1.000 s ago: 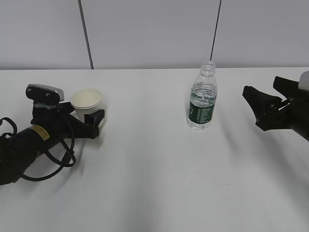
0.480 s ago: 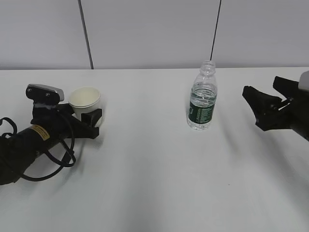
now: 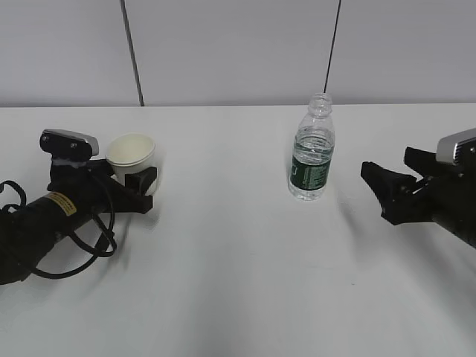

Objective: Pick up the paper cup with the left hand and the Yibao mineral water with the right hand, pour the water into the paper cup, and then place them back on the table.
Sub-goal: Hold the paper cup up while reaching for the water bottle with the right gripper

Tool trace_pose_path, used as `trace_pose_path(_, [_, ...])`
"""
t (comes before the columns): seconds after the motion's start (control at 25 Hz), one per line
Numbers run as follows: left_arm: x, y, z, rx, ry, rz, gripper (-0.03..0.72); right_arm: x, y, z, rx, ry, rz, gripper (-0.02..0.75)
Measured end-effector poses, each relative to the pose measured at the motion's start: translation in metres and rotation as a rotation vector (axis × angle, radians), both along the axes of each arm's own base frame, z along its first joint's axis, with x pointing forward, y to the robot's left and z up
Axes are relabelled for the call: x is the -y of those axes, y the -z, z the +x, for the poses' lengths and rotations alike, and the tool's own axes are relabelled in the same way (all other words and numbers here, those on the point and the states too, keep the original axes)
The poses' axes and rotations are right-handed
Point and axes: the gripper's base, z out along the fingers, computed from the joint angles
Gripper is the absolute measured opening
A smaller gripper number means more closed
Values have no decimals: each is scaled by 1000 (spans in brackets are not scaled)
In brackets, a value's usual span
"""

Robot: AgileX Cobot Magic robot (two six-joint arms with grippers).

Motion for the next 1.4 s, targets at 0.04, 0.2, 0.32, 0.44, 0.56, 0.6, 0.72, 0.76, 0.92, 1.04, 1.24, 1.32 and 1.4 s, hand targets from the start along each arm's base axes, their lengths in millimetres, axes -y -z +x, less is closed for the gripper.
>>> trace_pose_path(0.04, [0, 0, 0, 0, 0, 0, 460, 0, 2, 0, -7, -5, -1, 585])
trace_pose_path(0.2, [0, 0, 0, 0, 0, 0, 454, -4, 8, 0, -31, -38, 3, 585])
trace_pose_path(0.32, [0, 0, 0, 0, 0, 0, 454, -4, 10, 0, -54, -35, 45, 585])
trace_pose_path(0.44, [0, 0, 0, 0, 0, 0, 454, -5, 11, 6, -58, -33, 77, 587])
trace_pose_path(0.56, [0, 0, 0, 1, 0, 0, 454, -6, 10, 15, -45, -52, 79, 587])
trace_pose_path(0.6, [0, 0, 0, 1, 0, 0, 454, -7, 11, 18, -41, -60, 78, 587])
trace_pose_path(0.72, [0, 0, 0, 1, 0, 0, 454, -9, 16, 27, -44, -84, 76, 587])
trace_pose_path(0.76, [0, 0, 0, 1, 0, 0, 454, -9, 18, 30, -46, -91, 75, 588])
trace_pose_path(0.92, [0, 0, 0, 1, 0, -1, 452, -10, 28, 42, -61, -103, 87, 588])
trace_pose_path(1.04, [0, 0, 0, 2, 0, -1, 452, -11, 33, 51, -69, -111, 109, 588])
trace_pose_path(1.24, [0, 0, 0, 3, 0, -1, 451, -18, 37, 65, -56, -135, 118, 588])
trace_pose_path(1.32, [0, 0, 0, 3, 0, -1, 451, -25, 38, 70, -50, -155, 117, 588])
trace_pose_path(1.4, [0, 0, 0, 3, 0, -1, 451, -31, 42, 74, -48, -171, 118, 588])
